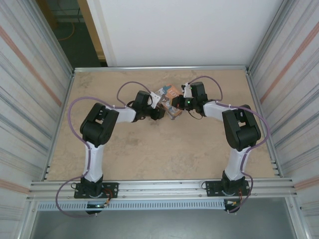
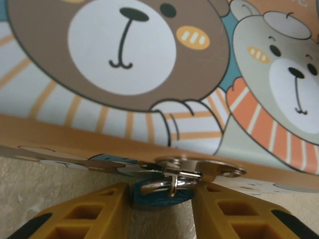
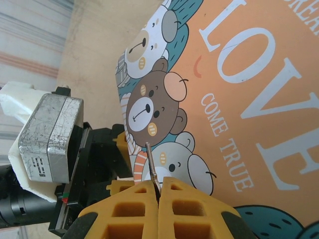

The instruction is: Unlock the padlock with the key

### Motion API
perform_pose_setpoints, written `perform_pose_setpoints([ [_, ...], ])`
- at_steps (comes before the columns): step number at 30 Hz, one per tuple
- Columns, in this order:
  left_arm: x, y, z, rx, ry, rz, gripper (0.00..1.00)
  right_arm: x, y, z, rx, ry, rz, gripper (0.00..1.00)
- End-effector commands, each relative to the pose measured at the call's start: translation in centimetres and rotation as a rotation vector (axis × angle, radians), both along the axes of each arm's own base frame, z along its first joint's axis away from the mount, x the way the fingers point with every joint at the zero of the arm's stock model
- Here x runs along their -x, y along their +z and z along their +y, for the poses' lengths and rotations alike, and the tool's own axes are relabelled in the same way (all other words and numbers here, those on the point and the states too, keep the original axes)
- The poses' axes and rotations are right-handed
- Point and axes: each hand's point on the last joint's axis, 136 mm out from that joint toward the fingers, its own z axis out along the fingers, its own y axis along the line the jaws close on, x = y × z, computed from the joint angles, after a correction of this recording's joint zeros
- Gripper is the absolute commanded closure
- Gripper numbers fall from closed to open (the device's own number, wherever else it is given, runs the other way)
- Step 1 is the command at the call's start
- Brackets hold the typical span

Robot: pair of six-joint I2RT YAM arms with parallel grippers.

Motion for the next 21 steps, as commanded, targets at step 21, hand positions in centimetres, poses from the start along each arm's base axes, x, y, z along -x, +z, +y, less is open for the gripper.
perform_pose_setpoints([
  [21,2.6,2.7,-1.7,0.045,-0.022,0.051,0.77,2.4,3.6,-1.7,0.009,0.003,-0.071,1.0],
])
